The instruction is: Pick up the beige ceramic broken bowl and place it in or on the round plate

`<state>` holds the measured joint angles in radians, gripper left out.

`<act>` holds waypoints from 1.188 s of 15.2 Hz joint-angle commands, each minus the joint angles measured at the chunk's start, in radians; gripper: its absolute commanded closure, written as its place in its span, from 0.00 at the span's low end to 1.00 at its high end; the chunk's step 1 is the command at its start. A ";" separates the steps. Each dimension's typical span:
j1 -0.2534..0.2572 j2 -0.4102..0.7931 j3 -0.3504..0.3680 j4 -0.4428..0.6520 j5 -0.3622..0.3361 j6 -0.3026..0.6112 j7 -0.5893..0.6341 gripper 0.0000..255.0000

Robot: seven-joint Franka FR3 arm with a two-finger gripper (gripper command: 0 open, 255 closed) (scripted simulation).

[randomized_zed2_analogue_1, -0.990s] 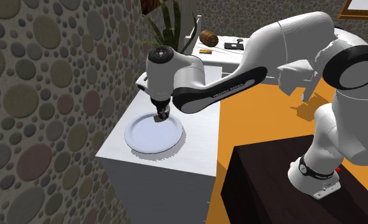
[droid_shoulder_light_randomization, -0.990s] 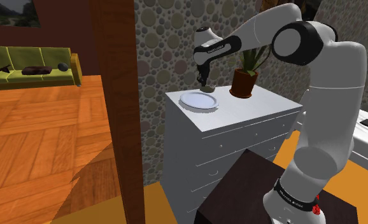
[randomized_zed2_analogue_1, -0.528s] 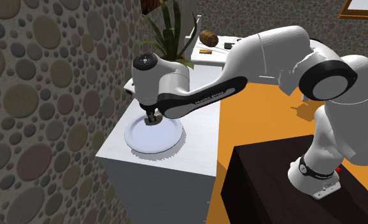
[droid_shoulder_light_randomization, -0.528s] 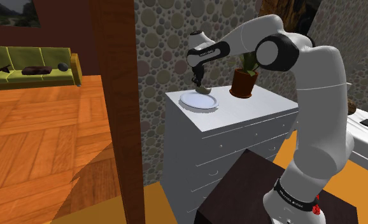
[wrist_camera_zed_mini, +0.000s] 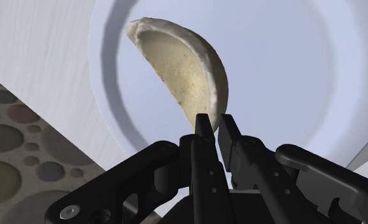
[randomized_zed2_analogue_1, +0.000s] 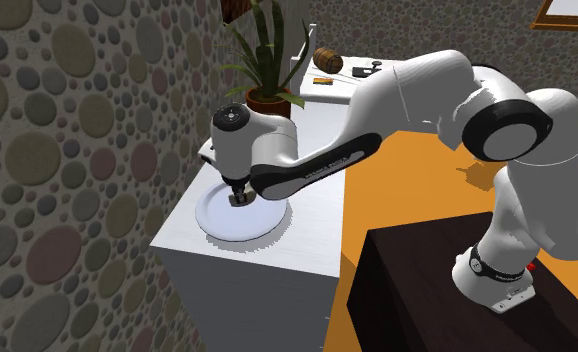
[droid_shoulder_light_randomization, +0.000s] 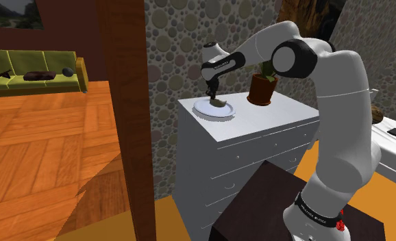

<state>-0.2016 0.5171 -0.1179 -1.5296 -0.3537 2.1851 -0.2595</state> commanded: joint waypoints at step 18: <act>0.013 -0.020 0.002 -0.015 -0.005 -0.009 0.014 0.00</act>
<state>-0.1921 0.5123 -0.1165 -1.5429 -0.3585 2.1900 -0.2448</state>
